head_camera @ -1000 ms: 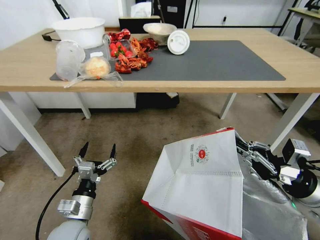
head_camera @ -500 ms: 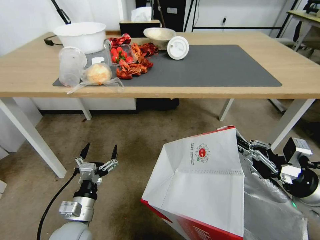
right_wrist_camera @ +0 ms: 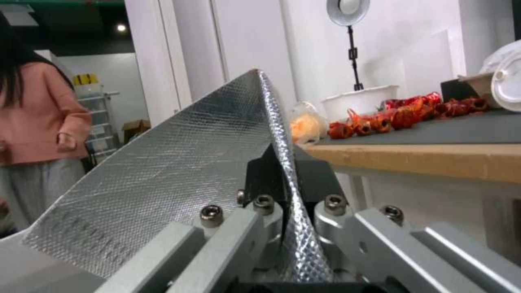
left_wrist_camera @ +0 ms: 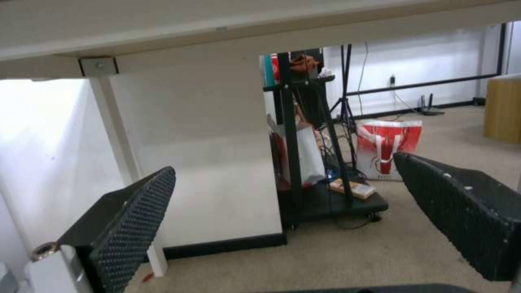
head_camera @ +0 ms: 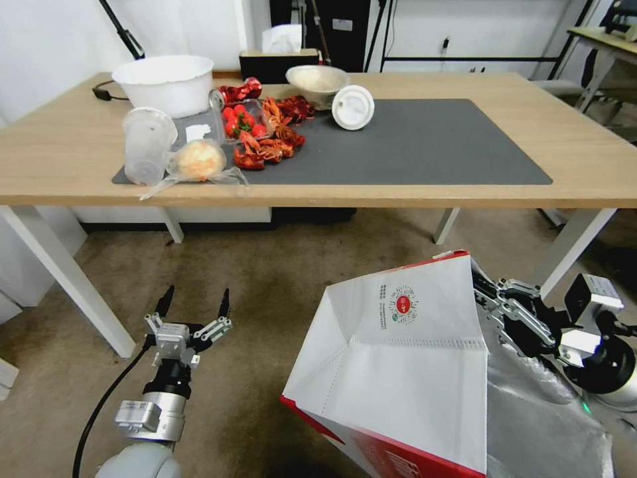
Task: Pick up the food delivery bag from the floor and place it on the table.
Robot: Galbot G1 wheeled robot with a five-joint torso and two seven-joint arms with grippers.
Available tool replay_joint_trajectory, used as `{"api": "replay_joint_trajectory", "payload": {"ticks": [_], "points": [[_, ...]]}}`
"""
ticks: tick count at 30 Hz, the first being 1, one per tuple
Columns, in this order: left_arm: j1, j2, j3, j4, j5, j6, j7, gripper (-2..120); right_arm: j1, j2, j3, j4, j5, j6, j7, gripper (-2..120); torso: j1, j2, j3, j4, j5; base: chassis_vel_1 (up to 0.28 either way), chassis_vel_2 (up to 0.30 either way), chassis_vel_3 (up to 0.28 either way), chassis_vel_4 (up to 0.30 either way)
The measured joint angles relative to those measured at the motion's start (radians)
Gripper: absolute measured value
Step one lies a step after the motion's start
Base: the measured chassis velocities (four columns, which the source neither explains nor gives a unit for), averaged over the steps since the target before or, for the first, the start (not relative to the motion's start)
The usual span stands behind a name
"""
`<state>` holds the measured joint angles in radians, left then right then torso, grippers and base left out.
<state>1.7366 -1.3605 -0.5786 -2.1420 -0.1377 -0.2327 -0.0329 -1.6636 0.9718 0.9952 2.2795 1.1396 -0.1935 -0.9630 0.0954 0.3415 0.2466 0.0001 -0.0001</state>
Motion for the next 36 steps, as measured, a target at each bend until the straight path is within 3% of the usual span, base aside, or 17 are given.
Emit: {"api": "replay_joint_trajectory", "payload": {"ticks": [36], "points": [[0.010,-0.007,-0.003,-0.004,0.018,0.000,-0.004,100,-0.009,0.018,0.000,-0.004,-0.013,0.000,-0.013,0,0.047,0.140,0.093,0.0000,0.0002,0.000,0.000,0.000,0.000]]}}
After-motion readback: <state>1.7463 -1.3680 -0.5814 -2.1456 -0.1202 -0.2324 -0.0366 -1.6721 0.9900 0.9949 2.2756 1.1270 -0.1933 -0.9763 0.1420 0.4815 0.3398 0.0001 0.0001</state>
